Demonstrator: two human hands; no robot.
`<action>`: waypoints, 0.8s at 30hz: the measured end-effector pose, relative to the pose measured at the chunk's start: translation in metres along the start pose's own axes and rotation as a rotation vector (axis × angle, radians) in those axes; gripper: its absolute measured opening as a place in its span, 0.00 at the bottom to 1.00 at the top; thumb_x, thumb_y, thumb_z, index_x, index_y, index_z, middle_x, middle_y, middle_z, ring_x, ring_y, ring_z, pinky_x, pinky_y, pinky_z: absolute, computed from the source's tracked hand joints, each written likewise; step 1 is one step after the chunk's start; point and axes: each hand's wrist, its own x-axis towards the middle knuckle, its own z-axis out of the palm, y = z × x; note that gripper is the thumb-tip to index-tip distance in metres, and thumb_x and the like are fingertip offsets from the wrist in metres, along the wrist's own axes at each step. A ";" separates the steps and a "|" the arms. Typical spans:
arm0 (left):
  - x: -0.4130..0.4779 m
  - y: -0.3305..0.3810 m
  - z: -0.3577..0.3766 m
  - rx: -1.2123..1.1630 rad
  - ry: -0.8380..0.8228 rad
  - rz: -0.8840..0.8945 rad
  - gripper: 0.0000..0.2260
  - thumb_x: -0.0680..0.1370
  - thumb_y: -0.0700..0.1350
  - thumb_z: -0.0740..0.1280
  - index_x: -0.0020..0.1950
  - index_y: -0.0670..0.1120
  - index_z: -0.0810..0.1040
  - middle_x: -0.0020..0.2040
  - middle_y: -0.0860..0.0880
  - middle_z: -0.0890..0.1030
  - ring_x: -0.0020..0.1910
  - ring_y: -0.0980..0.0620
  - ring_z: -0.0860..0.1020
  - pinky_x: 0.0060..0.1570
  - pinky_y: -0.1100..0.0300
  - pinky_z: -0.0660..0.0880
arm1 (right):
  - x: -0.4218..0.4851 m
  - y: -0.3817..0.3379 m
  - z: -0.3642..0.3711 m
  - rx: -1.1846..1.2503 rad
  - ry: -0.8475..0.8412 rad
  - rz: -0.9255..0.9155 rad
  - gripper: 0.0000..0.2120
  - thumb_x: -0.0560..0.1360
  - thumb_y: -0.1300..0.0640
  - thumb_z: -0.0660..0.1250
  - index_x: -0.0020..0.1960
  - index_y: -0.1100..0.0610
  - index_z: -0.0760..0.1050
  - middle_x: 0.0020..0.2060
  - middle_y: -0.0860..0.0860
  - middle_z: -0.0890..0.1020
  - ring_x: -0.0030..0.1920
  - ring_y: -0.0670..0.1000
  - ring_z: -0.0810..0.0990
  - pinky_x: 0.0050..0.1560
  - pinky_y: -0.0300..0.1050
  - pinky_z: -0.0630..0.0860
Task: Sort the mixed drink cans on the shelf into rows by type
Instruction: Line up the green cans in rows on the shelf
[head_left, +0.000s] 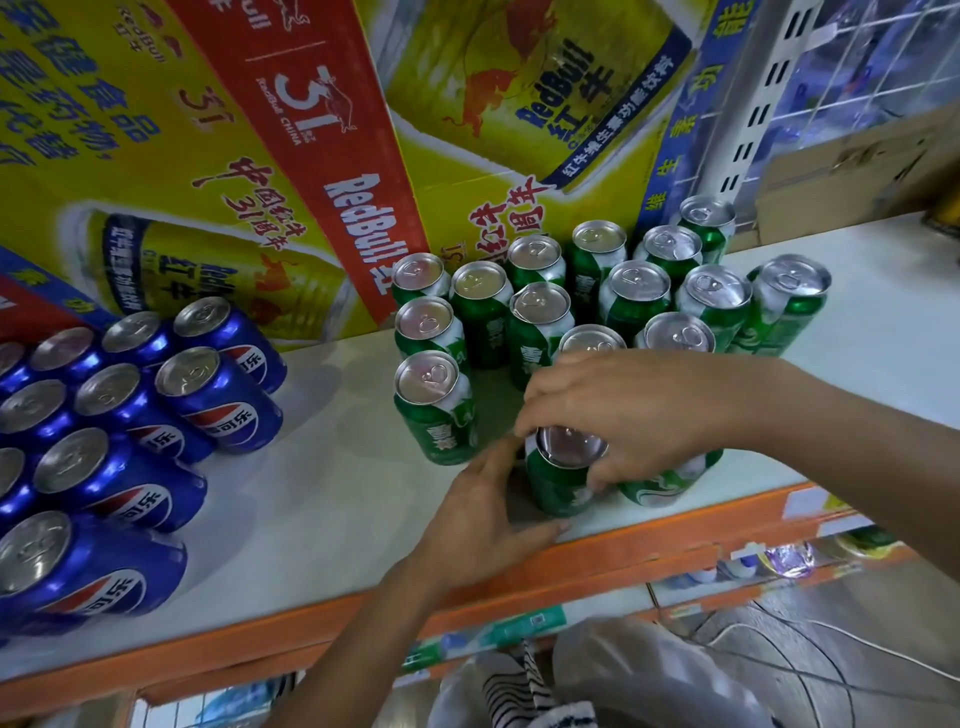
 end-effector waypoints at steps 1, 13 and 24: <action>0.001 0.002 0.000 -0.016 -0.014 -0.016 0.37 0.66 0.60 0.72 0.69 0.45 0.67 0.63 0.49 0.76 0.60 0.52 0.75 0.58 0.58 0.71 | 0.000 0.000 0.002 0.024 0.012 0.004 0.29 0.71 0.45 0.71 0.69 0.46 0.65 0.61 0.46 0.69 0.62 0.48 0.67 0.61 0.45 0.67; -0.020 0.004 -0.023 -0.080 0.132 -0.123 0.30 0.64 0.56 0.77 0.61 0.58 0.67 0.54 0.67 0.72 0.52 0.75 0.72 0.49 0.79 0.67 | 0.013 -0.016 0.001 0.260 0.175 -0.164 0.24 0.69 0.65 0.69 0.64 0.52 0.74 0.62 0.45 0.74 0.61 0.47 0.67 0.61 0.35 0.62; -0.045 -0.013 -0.034 -0.120 0.375 -0.331 0.33 0.56 0.47 0.83 0.51 0.62 0.67 0.49 0.66 0.75 0.48 0.75 0.74 0.44 0.78 0.70 | 0.048 -0.018 -0.013 0.373 0.354 -0.114 0.22 0.70 0.64 0.68 0.64 0.55 0.73 0.60 0.52 0.74 0.60 0.46 0.68 0.62 0.34 0.62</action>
